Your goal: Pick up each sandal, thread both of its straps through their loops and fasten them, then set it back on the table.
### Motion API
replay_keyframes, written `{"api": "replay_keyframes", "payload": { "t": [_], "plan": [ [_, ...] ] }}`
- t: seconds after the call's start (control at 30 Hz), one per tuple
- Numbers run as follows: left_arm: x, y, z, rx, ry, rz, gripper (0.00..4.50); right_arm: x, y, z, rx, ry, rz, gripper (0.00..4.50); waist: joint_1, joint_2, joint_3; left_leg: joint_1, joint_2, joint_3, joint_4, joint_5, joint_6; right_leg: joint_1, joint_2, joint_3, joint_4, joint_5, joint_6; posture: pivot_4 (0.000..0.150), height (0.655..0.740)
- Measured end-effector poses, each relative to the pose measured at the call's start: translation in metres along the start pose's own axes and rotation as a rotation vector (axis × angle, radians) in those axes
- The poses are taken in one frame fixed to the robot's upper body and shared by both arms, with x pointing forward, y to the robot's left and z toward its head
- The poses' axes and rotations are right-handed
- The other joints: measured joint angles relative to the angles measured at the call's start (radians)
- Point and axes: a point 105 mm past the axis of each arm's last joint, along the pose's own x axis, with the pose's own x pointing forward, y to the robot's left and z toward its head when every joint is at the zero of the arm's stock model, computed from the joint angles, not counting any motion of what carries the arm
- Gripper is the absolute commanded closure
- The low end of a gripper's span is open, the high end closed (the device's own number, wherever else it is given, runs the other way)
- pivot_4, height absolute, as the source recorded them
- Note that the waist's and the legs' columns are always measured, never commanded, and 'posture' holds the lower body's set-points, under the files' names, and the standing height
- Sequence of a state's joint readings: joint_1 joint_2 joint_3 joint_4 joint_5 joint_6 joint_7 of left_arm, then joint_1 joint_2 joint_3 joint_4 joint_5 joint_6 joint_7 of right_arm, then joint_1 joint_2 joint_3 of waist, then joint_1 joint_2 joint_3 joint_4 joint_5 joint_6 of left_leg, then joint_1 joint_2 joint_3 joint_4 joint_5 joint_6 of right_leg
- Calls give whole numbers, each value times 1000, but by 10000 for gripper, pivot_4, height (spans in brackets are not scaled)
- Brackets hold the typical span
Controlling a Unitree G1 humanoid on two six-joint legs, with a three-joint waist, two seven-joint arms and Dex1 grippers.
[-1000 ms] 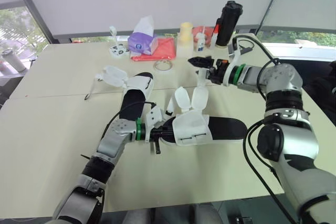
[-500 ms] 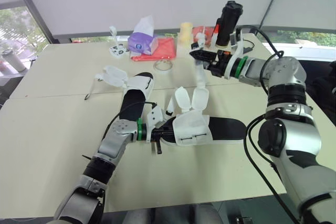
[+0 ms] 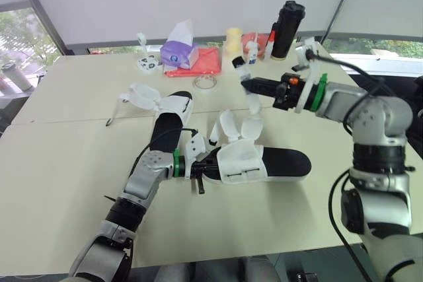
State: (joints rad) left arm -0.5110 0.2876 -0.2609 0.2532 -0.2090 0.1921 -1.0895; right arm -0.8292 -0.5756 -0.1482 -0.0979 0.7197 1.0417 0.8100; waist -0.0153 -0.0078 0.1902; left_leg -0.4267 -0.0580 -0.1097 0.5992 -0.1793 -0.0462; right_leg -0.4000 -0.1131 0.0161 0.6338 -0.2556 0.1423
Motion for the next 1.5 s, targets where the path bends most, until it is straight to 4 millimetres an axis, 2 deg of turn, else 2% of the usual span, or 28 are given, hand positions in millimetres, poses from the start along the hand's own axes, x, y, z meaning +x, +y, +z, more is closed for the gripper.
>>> {"api": "replay_keyframes", "payload": {
  "t": [0.07,0.17,0.23,0.37,0.47,0.57,0.8,0.87,0.93,1.03,1.13,1.17,1.27,1.4,1.5],
  "plan": [
    [-1,0,-1,-5,6,-1,45000,-6,30,-18,-168,75,71,44481,0,0,0,0,0,0,0,0,0,1,0,-1,0,0,0,1500,7400],
    [-3,1,-2,-9,16,-7,45000,-19,71,-70,-372,257,197,44481,2,-1,0,0,0,0,1,0,0,2,0,-1,-2,-1,1,1500,7400],
    [-4,1,-2,-8,19,-10,45000,-27,86,-89,-464,318,277,44481,0,0,0,1,0,1,1,0,0,2,-1,-1,-3,-1,1,1500,7400],
    [-3,1,-3,-14,22,-16,45000,-42,93,-102,-660,382,370,44481,2,-1,0,1,1,0,6,-1,0,6,0,-2,-3,-3,-3,1500,7400],
    [-3,1,-4,-19,25,-21,45000,-53,94,-119,-751,446,452,44481,4,-1,0,1,1,0,8,-2,1,7,-1,-2,-4,-3,-4,1500,7400],
    [-3,1,-4,-17,25,-23,45000,-55,94,-127,-853,465,510,35577,5,-1,0,1,1,0,8,-2,1,7,-2,-2,-4,-3,-3,1500,7400],
    [-2,1,-4,-19,23,-23,45000,-67,84,-142,-989,574,586,808,5,-1,0,1,1,0,8,-2,1,7,-2,-2,-4,-3,-4,1500,7400],
    [-1,0,-3,-19,20,-25,45000,-74,83,-147,-991,617,605,315,8,-1,0,0,1,0,8,-2,1,7,-3,-2,-4,-3,-3,1500,7400],
    [-2,1,-4,-21,22,-24,45000,-91,79,-154,-949,709,615,315,10,-1,0,0,1,0,9,-2,2,7,-4,-2,-4,-3,-3,1500,7400],
    [-2,1,-4,-21,23,-21,45000,-103,72,-146,-803,737,535,315,10,-1,0,0,2,0,10,-2,2,8,-4,-2,-4,-3,-4,1500,7400],
    [-1,1,-4,-22,20,-20,45000,-103,71,-133,-512,667,413,315,11,-1,0,0,2,-2,11,-2,2,8,-4,-2,-4,-3,-4,1500,7400],
    [-1,1,-4,-21,19,-21,45000,-104,72,-130,-366,652,370,315,13,-1,0,0,2,-3,11,-3,3,8,-5,-2,-4,-3,-4,1500,7400],
    [0,1,-4,-23,17,-22,45000,-103,70,-127,-62,628,275,315,19,-1,0,0,2,-3,12,-3,4,8,-5,-2,-4,-3,-4,1500,7400],
    [2,0,-4,-20,7,-25,45000,-91,70,-124,199,580,213,315,28,-1,0,-1,2,-2,12,-3,4,7,-5,-2,-5,-3,-4,1500,7400],
    [3,0,-4,-21,5,-26,45000,-84,72,-130,372,566,192,315,30,-2,0,-2,2,-2,12,-4,4,7,-5,-3,-6,-3,-4,1500,7400]
  ]
}}
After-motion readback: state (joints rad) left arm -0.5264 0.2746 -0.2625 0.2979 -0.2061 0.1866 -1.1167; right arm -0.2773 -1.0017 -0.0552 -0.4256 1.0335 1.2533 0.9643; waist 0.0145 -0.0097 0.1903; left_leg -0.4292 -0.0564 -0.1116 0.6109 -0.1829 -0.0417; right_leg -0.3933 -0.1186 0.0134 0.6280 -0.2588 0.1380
